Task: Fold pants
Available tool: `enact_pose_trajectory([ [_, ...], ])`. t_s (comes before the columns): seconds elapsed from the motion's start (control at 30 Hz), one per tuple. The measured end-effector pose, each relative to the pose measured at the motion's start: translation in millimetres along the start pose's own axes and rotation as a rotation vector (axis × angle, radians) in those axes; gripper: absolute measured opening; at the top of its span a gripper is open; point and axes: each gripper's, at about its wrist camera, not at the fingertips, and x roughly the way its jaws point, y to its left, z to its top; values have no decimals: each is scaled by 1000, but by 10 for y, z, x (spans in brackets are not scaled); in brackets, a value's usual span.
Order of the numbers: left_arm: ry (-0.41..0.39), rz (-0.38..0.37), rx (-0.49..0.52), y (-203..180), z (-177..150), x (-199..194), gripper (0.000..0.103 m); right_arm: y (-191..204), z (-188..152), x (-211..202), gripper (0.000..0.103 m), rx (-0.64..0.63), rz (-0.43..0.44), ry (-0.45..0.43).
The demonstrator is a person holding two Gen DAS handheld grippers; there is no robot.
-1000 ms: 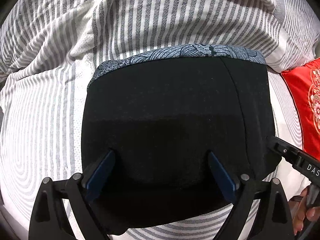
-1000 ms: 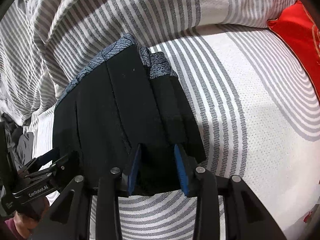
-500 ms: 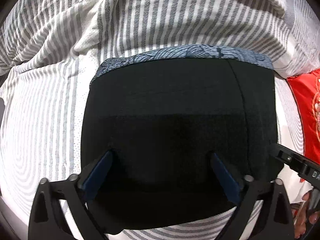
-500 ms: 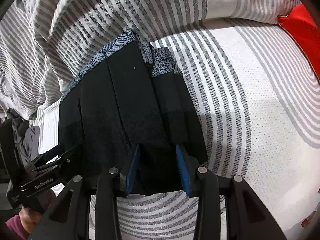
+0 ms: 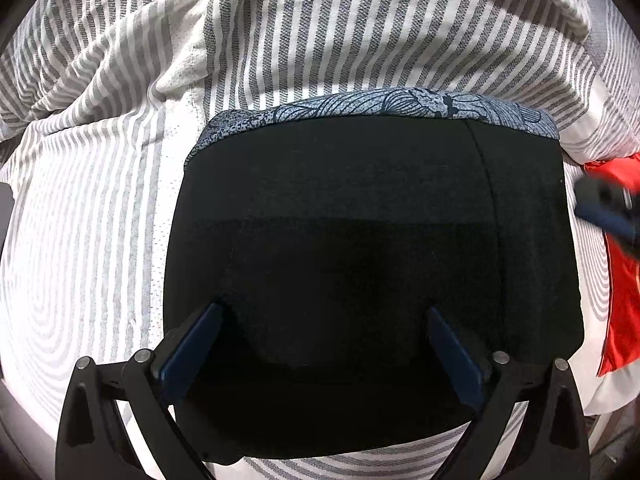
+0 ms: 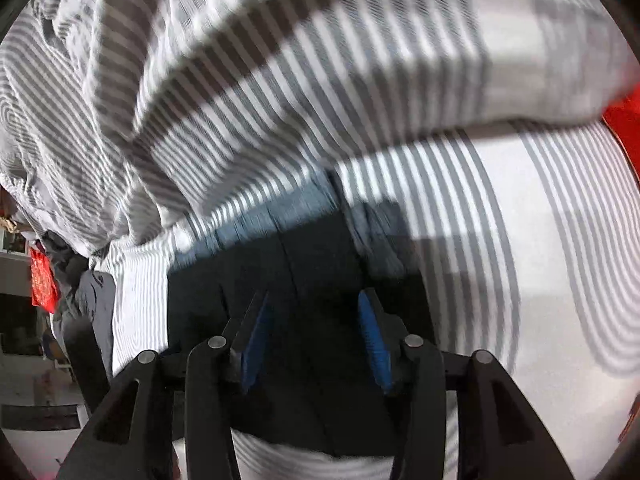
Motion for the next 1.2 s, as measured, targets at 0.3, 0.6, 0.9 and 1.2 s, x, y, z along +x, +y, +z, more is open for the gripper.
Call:
enact_pose_trajectory([
  [0.3, 6, 1, -6, -6, 10, 38, 102, -1, -47, 519, 80, -85, -69, 126],
  [0.6, 17, -10, -5, 68, 20, 97, 102, 20, -55, 559, 91, -104, -47, 144],
  [0.9, 19, -13, -4, 68, 28, 109, 102, 102, -77, 612, 93, -137, -62, 140],
  [1.2, 40, -25, -10, 86, 40, 127, 102, 107, -79, 591, 93, -141, -72, 138],
])
